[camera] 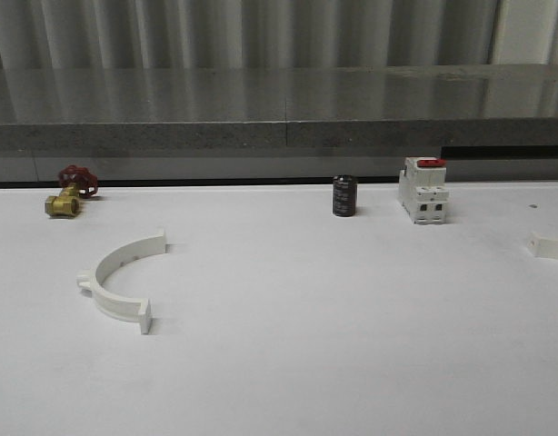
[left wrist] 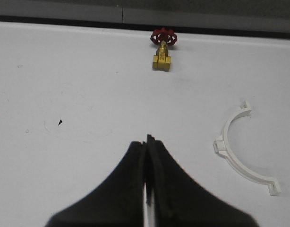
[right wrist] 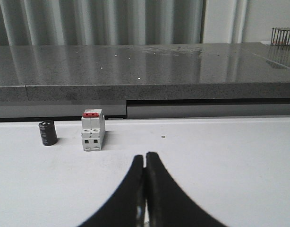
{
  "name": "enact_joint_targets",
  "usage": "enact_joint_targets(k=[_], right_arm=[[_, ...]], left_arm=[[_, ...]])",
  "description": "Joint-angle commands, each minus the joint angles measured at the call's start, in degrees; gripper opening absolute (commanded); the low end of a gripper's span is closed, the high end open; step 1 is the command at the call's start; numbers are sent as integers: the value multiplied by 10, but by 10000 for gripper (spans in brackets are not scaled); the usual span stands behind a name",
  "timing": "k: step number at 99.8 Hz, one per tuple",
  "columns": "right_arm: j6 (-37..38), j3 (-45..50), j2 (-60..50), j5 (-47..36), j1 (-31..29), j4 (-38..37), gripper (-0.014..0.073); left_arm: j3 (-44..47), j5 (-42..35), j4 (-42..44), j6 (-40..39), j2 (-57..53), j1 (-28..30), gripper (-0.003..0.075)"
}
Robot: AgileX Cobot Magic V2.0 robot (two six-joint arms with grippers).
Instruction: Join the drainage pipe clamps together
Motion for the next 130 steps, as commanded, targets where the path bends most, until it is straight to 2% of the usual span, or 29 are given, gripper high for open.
enact_joint_targets(k=[1,26,45,69,86,93,98,110,113,119,130], right_arm=[[-4,-10,-11,-40,-2,1,-65],[-4,-15,-11,-56,-2,1,-65],[-7,-103,17,107,-2,-7,-65],[-4,-234,143,208,-2,-11,-65],[-4,-319,262,289,-2,-11,-54],[-4,-347,309,299,-2,-11,25],[-4,-363,342,300,-2,-11,128],[-4,-400,428,304,-2,-11,455],[-4,-410,445,306,-2,-11,504],[0,-429,478,319,-2,-11,535],[21,-468,545,359,-2,-11,484]], left_arm=[[16,-45,2,-1,-66,2,-21],[92,-17,2,-1,-230,2,-21],[121,0,2,-1,-331,2,-21],[125,55,2,-1,-380,2,-21],[125,56,2,-1,-380,2,-21],[125,56,2,-1,-380,2,-21],[125,56,2,-1,-380,2,-21],[125,56,2,-1,-380,2,-21],[125,56,2,-1,-380,2,-21],[125,56,2,-1,-380,2,-21],[125,56,2,-1,-380,2,-21]])
